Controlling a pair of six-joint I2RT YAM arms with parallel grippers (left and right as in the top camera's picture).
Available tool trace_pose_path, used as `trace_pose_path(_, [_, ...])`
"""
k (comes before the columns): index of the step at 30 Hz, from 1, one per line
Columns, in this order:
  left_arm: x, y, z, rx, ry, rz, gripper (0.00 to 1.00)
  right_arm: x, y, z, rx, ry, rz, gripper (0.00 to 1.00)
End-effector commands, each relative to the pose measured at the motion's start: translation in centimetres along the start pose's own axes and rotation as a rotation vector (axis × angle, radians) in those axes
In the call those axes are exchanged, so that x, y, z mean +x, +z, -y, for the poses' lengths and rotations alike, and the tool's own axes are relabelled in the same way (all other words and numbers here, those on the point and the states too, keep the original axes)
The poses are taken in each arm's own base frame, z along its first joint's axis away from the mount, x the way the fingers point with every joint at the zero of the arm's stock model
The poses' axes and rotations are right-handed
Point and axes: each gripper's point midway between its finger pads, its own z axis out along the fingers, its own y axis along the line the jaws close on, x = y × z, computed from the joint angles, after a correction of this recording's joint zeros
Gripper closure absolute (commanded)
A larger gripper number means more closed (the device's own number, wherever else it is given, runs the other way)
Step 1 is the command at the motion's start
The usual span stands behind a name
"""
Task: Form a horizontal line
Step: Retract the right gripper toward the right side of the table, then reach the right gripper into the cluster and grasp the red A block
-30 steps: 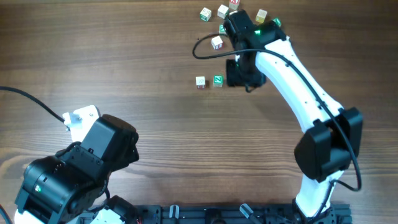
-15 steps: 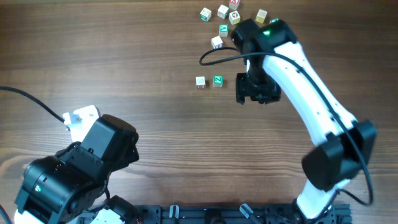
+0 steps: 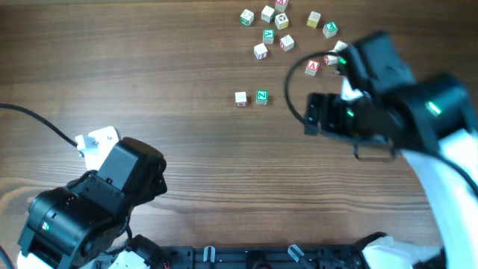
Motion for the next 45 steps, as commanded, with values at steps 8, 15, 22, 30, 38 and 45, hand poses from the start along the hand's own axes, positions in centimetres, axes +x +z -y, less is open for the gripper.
trace_pose_path(8, [0.0,-0.1,0.0,0.005,-0.005,0.003,0.0,2.1,-6.9,1.2,-0.118,0.02,0.21,0.0])
trace_pose_path(15, [0.0,-0.1,0.0,0.005,-0.005,0.003,0.0,3.2,-7.3,4.4,-0.014,0.079,0.288,0.0])
trace_pose_path(22, [0.0,-0.1,0.0,0.005,-0.005,0.003,0.0,4.9,-4.4,6.4,0.073,0.19,0.23,0.0])
trace_pose_path(30, [0.0,-0.1,0.0,0.005,-0.005,0.003,0.0,5.0,1.3,6.4,0.127,0.18,0.147,0.0])
trace_pose_path(38, [0.0,-0.1,0.0,0.005,-0.005,0.003,0.0,2.8,5.3,5.0,0.148,0.175,0.097,0.0])
trace_pose_path(45, [0.0,-0.1,0.0,0.005,-0.005,0.003,0.0,-0.1,9.1,3.3,0.152,0.172,0.092,0.0])
